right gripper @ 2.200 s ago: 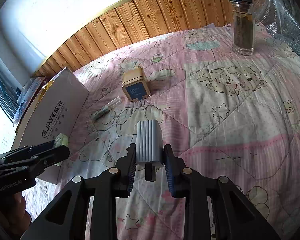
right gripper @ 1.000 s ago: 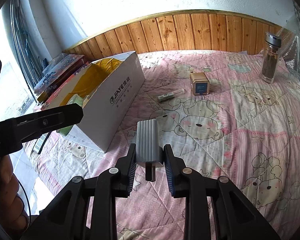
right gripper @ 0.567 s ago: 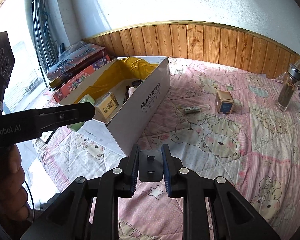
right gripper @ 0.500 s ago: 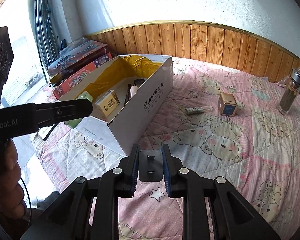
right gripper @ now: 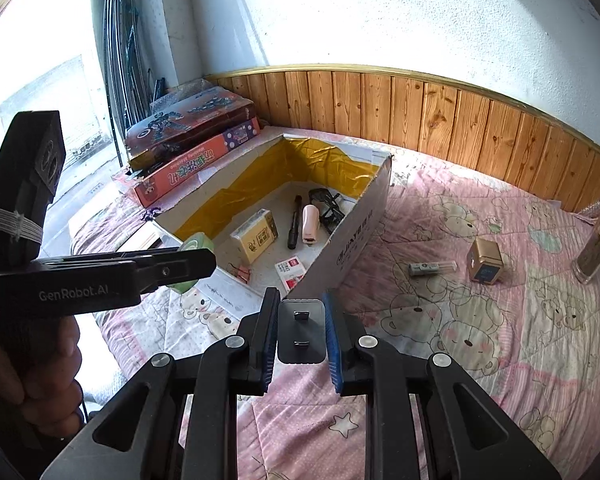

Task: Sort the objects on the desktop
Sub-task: 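Carry the tape roll in the left tool toward the box while the right tool carries the charger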

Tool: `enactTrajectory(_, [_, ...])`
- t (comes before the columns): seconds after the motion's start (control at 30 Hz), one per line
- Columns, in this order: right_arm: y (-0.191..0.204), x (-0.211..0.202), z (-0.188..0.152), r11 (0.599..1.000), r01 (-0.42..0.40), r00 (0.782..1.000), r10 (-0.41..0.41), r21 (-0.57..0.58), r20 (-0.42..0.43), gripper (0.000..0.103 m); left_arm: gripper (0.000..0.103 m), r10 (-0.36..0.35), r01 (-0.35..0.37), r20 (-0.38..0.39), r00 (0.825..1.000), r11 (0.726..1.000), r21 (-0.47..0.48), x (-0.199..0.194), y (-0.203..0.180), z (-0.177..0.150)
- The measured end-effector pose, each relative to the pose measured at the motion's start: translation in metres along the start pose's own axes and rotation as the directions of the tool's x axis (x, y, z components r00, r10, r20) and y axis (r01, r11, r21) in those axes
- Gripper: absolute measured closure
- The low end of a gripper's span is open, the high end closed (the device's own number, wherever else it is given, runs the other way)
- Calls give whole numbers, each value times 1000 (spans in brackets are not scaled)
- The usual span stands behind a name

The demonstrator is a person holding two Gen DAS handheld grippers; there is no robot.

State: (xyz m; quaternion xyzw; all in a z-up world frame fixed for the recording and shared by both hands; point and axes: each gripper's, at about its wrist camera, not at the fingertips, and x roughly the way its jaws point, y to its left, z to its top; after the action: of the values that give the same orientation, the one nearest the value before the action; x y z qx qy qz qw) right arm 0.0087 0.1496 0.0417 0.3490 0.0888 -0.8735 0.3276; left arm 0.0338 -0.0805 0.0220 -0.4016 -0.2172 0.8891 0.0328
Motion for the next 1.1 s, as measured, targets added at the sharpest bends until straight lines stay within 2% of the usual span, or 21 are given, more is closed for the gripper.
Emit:
enactTrajectory(0.53, [17,23,53,996,-48,999,48,-71,5,80,54,18,-18,-13,1000,999,-32,7,26,23])
enactTrajectory(0.87, [20,59,86,990,-98,994,94,-99,-50,80,54,91,-91,-76,993,996,-6,29,35,41])
enactTrajectory(1.1, [24,89,107,985,-125,989,115,-120,-93,80,54,96,-99,-104,990,995,-27,43,44,55])
